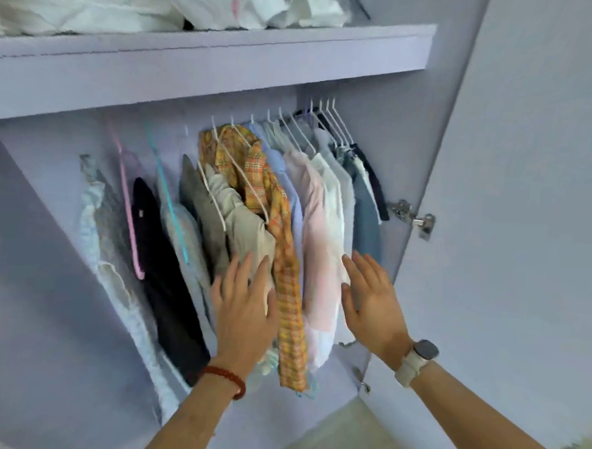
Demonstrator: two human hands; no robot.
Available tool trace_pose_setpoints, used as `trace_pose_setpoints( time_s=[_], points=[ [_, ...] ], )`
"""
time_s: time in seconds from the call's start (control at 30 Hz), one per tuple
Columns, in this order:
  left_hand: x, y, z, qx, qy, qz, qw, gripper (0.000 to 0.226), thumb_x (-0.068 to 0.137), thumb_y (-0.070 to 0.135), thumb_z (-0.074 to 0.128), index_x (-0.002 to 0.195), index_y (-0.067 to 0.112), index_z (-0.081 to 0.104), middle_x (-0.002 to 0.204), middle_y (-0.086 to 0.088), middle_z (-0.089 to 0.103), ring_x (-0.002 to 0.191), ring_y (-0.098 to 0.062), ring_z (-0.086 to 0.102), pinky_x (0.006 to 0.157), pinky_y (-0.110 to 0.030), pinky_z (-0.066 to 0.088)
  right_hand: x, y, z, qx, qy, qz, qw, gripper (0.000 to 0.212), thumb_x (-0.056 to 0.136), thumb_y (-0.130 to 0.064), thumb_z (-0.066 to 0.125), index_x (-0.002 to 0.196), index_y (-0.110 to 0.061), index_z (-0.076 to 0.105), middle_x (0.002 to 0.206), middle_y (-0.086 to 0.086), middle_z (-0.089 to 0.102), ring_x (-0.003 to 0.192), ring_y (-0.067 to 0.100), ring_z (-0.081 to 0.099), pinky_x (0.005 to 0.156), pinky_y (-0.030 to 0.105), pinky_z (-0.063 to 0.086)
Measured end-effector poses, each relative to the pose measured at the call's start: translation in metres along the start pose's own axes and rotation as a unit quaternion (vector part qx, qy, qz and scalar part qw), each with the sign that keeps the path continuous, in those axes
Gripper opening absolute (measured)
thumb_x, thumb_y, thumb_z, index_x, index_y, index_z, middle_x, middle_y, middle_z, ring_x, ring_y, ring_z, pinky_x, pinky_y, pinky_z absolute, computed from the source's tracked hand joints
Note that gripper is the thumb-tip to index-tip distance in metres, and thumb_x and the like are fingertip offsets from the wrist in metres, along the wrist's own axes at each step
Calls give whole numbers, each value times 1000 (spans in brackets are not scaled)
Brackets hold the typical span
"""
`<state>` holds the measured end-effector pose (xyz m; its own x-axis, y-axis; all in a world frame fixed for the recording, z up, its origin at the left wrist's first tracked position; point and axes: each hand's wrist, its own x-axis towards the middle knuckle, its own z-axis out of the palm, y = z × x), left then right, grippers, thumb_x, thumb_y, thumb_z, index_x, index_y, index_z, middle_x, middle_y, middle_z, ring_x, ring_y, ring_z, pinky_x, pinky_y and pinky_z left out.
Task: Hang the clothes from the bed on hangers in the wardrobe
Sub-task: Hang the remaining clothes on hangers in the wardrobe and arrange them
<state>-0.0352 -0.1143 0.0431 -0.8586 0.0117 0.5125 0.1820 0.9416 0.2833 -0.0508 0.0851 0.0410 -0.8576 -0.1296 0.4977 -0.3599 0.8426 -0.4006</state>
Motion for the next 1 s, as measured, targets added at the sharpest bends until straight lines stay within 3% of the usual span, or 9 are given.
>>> trace_pose_setpoints(
  time_s=[0.13, 0.27, 0.33, 0.43, 0.57, 0.63, 0.8, 0.87, 1.0],
  points=[
    [-24, 90, 48, -24, -139, 65, 988, 51, 77, 31, 36, 115, 11, 63, 124, -16, 58, 116, -33, 51, 87, -58, 45, -85, 77, -58, -63, -12, 111, 992, 48, 89, -28, 32, 123, -3, 54, 124, 19, 57, 116, 41, 52, 93, 60, 41],
    [-79, 209, 93, -87, -244, 172, 950, 37, 76, 18, 54, 108, 2, 64, 118, -24, 59, 101, -39, 62, 76, -48, 53, -214, 150, -123, -96, -34, 249, 963, 52, 88, -32, 30, 125, -6, 54, 126, 16, 56, 118, 37, 51, 97, 54, 40],
    [-115, 270, 111, -117, -274, 211, 931, 37, 78, 12, 58, 113, 0, 61, 123, -22, 56, 107, -38, 59, 82, -46, 51, -273, 179, -160, -106, -37, 322, 940, 59, 86, -37, 24, 127, -6, 52, 129, 16, 54, 121, 36, 48, 100, 51, 36],
    [-169, 362, 130, -143, -348, 280, 883, 43, 92, 17, 47, 134, 8, 44, 143, -11, 38, 130, -28, 37, 102, -37, 34, -353, 217, -214, -112, -9, 428, 897, 66, 84, -41, 19, 132, -6, 47, 135, 15, 48, 128, 34, 39, 105, 47, 29],
    [-223, 468, 147, -164, -399, 368, 824, 45, 97, 26, 38, 141, 18, 33, 151, -2, 25, 137, -20, 24, 109, -34, 24, -442, 249, -268, -110, 64, 527, 840, 55, 88, -33, 27, 127, -2, 51, 127, 18, 54, 120, 38, 46, 99, 48, 39],
    [-239, 518, 156, -165, -416, 408, 796, 46, 97, 25, 37, 142, 19, 31, 151, 0, 24, 137, -19, 24, 108, -31, 21, -476, 265, -291, -98, 93, 578, 805, 47, 91, -27, 35, 129, -2, 48, 130, 17, 52, 122, 37, 45, 101, 43, 36],
    [-264, 633, 188, -177, -471, 472, 724, 46, 95, 18, 41, 140, 13, 35, 146, -6, 31, 134, -22, 29, 111, -37, 25, -543, 304, -334, -70, 161, 684, 708, 46, 94, -25, 34, 133, -2, 43, 134, 18, 48, 123, 35, 42, 103, 38, 30],
    [-272, 677, 206, -168, -483, 488, 707, 48, 93, 18, 42, 141, 14, 34, 145, -7, 34, 133, -23, 31, 110, -41, 28, -560, 324, -351, -67, 192, 708, 676, 55, 89, -32, 27, 133, -4, 43, 133, 18, 48, 123, 34, 43, 102, 39, 32],
    [-291, 749, 246, -137, -503, 511, 683, 45, 95, 21, 39, 140, 18, 34, 141, -6, 37, 131, -24, 32, 104, -37, 31, -588, 390, -382, -51, 230, 741, 629, 40, 97, -18, 36, 135, -6, 40, 137, 18, 44, 125, 33, 42, 101, 40, 36]
  ],
)
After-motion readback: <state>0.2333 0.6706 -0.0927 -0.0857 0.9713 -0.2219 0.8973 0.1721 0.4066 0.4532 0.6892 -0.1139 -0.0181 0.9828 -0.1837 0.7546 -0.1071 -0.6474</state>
